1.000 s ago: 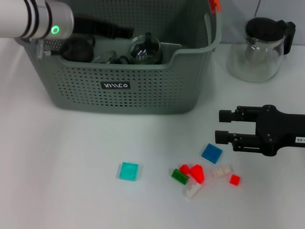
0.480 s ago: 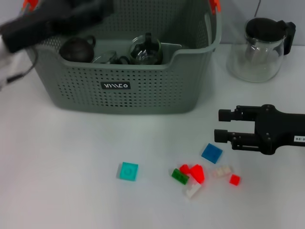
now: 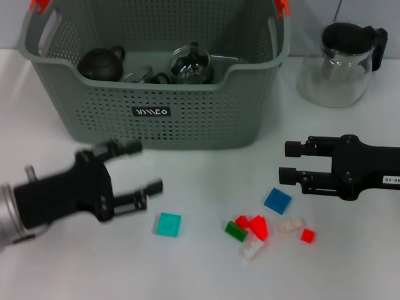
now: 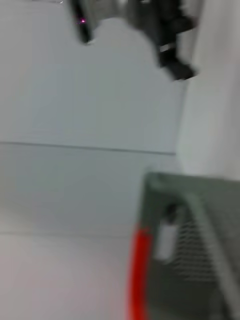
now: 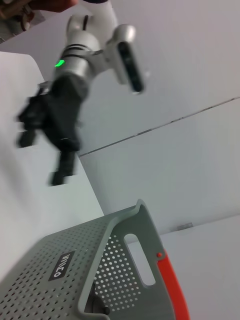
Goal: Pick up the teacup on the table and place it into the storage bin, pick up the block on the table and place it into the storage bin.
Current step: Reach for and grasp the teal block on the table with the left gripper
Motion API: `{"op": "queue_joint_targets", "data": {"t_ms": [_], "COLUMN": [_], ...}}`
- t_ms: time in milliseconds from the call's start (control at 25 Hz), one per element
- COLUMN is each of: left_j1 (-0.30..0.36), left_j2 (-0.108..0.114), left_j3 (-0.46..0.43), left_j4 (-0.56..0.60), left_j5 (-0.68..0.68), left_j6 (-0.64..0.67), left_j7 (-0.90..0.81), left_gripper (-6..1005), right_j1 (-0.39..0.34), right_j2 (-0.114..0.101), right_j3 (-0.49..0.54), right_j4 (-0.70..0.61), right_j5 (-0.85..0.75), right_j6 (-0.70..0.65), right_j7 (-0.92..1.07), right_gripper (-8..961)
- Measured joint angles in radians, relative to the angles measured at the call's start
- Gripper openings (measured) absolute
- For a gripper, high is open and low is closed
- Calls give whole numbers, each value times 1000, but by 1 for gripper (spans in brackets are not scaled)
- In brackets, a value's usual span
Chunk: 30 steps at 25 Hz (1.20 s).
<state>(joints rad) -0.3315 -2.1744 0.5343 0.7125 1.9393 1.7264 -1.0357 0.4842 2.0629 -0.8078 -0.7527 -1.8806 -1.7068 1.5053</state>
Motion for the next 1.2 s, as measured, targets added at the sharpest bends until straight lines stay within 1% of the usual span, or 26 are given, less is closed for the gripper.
{"op": "queue_joint_targets", "data": {"t_ms": [200,320,440,560,720,920,1200], "left_j1": [-9,-37,-54,-59,-59,-65,-89], "left_j2": [2,5,6,6,5,4,6], "left_j3": [8,17,25,31,35,46,56], "left_j4": [-81,-137,-161,-193,-225,-240,-272], "left_j5": [99,146,166,171,174,176,180], "left_j6": [-66,-122,-176,-235,-271,-300,-371], "left_j7": [101,140,156,233,316,320,317], "left_gripper": [809,809,809,808,808,807,806], "right_j1": [0,1,1,1,1,2,2], "right_j2": [0,0,0,0,0,0,0], "right_j3": [0,3,4,4,4,4,4], "right_j4": [0,1,1,1,1,1,1], "right_j5": [0,0,0,0,0,0,0], "right_j6": [0,1,0,-1,-1,0,1], "right_j7": [1,2,4,4,5,6,4], "right_gripper": [673,673,673,673,673,673,674]}}
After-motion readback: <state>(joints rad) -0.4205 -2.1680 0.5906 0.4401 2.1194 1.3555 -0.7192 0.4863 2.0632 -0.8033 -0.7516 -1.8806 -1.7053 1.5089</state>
